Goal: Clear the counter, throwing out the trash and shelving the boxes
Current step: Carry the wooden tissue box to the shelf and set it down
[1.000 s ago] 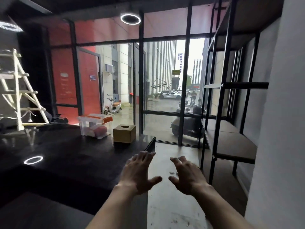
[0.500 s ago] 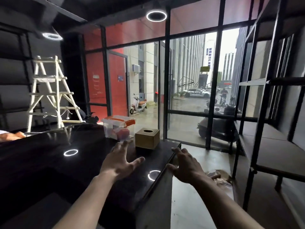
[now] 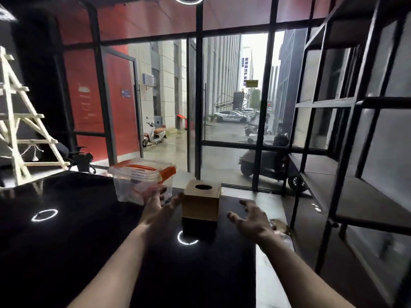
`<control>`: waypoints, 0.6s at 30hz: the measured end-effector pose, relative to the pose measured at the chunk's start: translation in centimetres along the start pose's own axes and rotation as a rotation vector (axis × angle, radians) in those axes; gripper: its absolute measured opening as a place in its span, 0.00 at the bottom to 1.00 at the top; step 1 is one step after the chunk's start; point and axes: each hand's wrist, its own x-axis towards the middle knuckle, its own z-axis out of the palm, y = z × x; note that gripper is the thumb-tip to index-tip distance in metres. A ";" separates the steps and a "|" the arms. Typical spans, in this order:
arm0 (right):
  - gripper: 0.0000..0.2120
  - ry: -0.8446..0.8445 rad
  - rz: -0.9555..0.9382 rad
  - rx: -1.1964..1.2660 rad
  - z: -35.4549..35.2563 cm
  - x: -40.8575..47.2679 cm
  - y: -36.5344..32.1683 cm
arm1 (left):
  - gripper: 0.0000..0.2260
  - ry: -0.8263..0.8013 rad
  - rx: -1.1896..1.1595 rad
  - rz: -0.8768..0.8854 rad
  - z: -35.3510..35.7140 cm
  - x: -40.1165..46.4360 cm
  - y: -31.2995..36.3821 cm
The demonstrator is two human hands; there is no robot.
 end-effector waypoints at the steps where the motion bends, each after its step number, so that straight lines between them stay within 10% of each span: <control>1: 0.32 0.017 0.034 0.012 0.4 0.8 -0.5 | 0.51 -0.008 -0.042 -0.019 -0.1 1.4 -0.3; 11: 0.35 0.078 0.299 0.408 5.8 7.6 -3.4 | 0.43 -0.239 -0.135 -0.185 2.5 10.8 -4.1; 14: 0.52 0.060 0.307 0.538 7.6 8.7 -3.3 | 0.34 -0.199 -0.172 -0.242 3.2 11.8 -4.9; 18: 0.33 0.094 0.309 0.496 9.0 9.8 -2.3 | 0.23 -0.225 -0.132 -0.284 3.7 12.2 -5.5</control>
